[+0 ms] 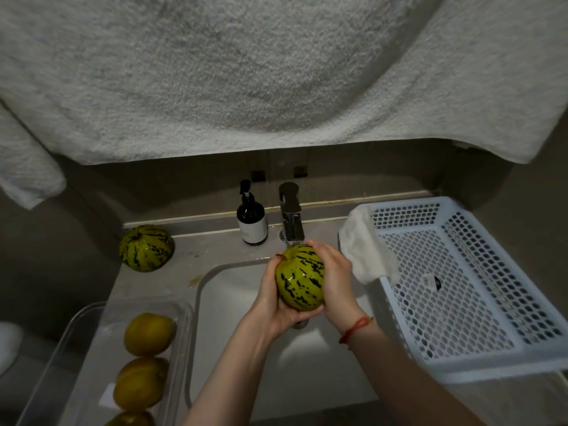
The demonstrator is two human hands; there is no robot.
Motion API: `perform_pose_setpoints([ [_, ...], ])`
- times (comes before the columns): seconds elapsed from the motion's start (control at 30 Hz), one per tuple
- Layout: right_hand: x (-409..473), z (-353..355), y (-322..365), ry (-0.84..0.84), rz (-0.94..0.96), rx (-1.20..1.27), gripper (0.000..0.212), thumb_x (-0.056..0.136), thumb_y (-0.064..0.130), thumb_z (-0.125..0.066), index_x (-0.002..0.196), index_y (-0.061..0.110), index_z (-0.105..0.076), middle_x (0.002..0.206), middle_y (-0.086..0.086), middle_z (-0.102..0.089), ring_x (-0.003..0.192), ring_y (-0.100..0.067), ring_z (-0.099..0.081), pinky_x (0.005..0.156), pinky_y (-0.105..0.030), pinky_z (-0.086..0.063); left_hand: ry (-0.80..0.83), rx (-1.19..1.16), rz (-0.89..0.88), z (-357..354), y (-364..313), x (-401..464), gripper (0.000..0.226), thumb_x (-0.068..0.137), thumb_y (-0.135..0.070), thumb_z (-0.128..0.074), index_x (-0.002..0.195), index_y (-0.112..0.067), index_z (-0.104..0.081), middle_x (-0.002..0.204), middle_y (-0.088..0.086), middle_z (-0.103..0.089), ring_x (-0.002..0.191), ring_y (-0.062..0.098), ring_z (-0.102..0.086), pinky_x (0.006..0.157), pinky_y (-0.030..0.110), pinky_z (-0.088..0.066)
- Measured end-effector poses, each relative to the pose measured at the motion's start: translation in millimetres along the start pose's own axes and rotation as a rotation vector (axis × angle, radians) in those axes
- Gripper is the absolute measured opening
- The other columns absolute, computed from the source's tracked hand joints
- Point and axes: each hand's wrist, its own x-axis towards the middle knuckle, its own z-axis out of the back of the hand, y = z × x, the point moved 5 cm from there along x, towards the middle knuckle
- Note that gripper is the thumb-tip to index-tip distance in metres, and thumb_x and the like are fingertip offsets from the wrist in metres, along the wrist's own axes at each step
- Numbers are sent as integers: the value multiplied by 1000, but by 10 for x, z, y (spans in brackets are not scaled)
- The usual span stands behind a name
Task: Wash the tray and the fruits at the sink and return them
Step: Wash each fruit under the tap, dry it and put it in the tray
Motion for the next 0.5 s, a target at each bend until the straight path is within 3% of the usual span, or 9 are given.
perform_pose_setpoints([
  [0.1, 19, -29, -149, -77, -448, 79, 24, 82, 32, -61, 84, 9, -68, 93, -16, -69, 92, -36, -66, 85, -48, -55, -25, 62, -78, -20, -47, -16, 54, 91, -56, -39, 93, -10, -66, 77, 14, -73, 88, 30, -63, 86, 43, -49],
  [0.17, 9, -47, -185, -53, -528, 107, 33, 83, 36, -59, 93, 5, -66, 99, -20, -68, 92, -38, -65, 86, -52, -53, -39, 117, -152, -33, -90, -16, 46, 94, -51, -38, 89, -15, -65, 69, 5, -74, 79, 21, -67, 72, 33, -56],
  [0.23, -2, -56, -174, -77, -505, 105, 34, 82, 36, -59, 96, 5, -66, 100, -20, -67, 91, -37, -65, 84, -52, -54, -90, 207, -253, -38, -160, -61, 36, 96, -46, -39, 87, -21, -62, 64, -2, -72, 62, 10, -68, 51, 22, -53],
  [0.27, -13, -53, -156, -101, -481, 88, 32, 82, 35, -59, 95, 7, -66, 99, -20, -67, 91, -37, -65, 84, -50, -54, -99, 239, -299, -52, -187, -75, 33, 97, -43, -38, 90, -21, -61, 73, 0, -74, 62, 9, -69, 51, 22, -54],
  [0.37, -7, -44, -59, -137, -344, 20, 18, 87, 29, -54, 80, 16, -65, 97, -17, -66, 92, -34, -64, 79, -43, -55, -80, 347, -490, -116, -295, -139, 27, 101, -42, -29, 110, -35, -53, 117, 3, -60, 106, 20, -62, 90, 43, -53],
  [0.43, -7, -28, 37, -135, -209, -25, 24, 93, 24, -45, 82, 19, -66, 98, -14, -65, 94, -31, -62, 76, -36, -52, 1, 346, -556, -169, -298, -231, 28, 96, -51, -26, 119, -48, -43, 123, -2, -54, 115, 22, -55, 96, 50, -48],
  [0.5, -28, -21, 132, -120, -80, -72, 28, 97, 21, -39, 88, 22, -66, 95, -8, -65, 95, -28, -62, 75, -31, -50, 97, 354, -562, -209, -295, -312, 35, 86, -50, -45, 121, -50, -41, 120, -7, -56, 112, 19, -57, 93, 47, -51],
])
